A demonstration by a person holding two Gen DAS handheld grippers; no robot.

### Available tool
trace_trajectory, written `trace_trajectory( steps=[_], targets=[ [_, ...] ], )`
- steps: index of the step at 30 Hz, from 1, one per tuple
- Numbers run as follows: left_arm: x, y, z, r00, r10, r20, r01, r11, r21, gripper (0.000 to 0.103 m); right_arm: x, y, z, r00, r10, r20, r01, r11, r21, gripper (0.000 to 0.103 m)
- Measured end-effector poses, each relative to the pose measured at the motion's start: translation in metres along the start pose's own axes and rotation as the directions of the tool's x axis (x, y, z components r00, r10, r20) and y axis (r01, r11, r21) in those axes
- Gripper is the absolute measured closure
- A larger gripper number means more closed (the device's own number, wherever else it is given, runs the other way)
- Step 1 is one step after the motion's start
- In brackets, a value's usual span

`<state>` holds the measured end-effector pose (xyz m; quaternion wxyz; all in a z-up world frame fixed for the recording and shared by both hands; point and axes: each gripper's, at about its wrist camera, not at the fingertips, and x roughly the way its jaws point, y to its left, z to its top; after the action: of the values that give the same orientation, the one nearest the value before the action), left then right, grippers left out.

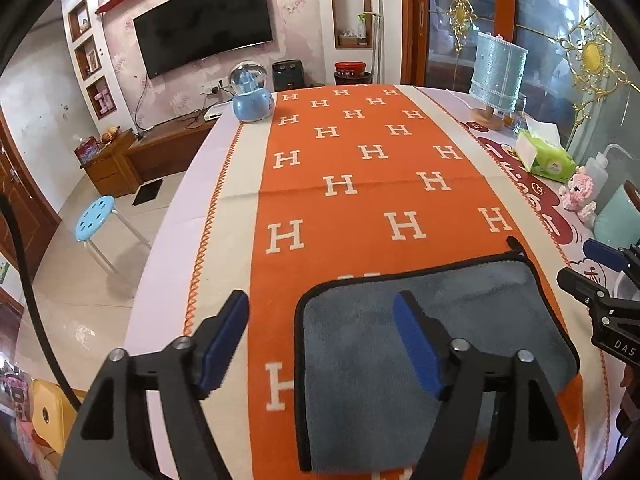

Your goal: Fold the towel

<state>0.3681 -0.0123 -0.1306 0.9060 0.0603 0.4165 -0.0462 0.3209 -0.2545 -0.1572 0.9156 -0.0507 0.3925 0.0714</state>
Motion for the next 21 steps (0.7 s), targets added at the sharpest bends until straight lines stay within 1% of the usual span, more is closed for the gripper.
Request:
trace_trajectory(
  steps=[3, 7, 9, 12, 14, 19, 21],
  targets=[
    [-0.014, 0.000, -0.011, 1.000, 0.011, -0.005, -0.011, 1.000, 0.003, 0.024, -0.010, 0.001, -0.009, 1.000, -0.002, -0.009, 0.002, 1.000, 0.029, 0.033],
    [-0.032, 0.003, -0.032, 0.999, -0.007, -0.031, 0.006, 1.000, -0.021, 0.024, -0.023, 0.005, -0.027, 0.999, 0.010, -0.039, -0.007, 0.998, 0.068, 0.029],
    [-0.042, 0.005, -0.045, 0.999, -0.013, -0.045, 0.011, 0.999, -0.034, 0.024, -0.030, 0.008, -0.039, 0.998, 0.008, -0.055, -0.004, 0.996, 0.086, 0.025],
    [-0.057, 0.006, -0.067, 0.998, -0.004, -0.063, 0.002, 1.000, -0.030, 0.024, -0.041, 0.015, -0.056, 0.997, 0.018, -0.081, -0.010, 0.994, 0.109, 0.022],
    [-0.071, 0.006, -0.083, 0.997, -0.018, -0.069, 0.016, 1.000, -0.021, 0.024, -0.050, 0.020, -0.067, 0.995, 0.023, -0.096, -0.011, 0.993, 0.121, 0.021],
    [-0.104, 0.007, -0.118, 0.997, -0.026, -0.075, 0.025, 1.000, -0.007, 0.023, -0.082, 0.039, -0.097, 0.994, 0.015, -0.112, 0.000, 0.990, 0.138, 0.013],
    [-0.121, 0.007, -0.132, 0.997, -0.030, -0.074, 0.030, 1.000, -0.010, 0.023, -0.097, 0.047, -0.110, 0.993, 0.009, -0.117, 0.008, 0.989, 0.146, 0.008]
  ],
)
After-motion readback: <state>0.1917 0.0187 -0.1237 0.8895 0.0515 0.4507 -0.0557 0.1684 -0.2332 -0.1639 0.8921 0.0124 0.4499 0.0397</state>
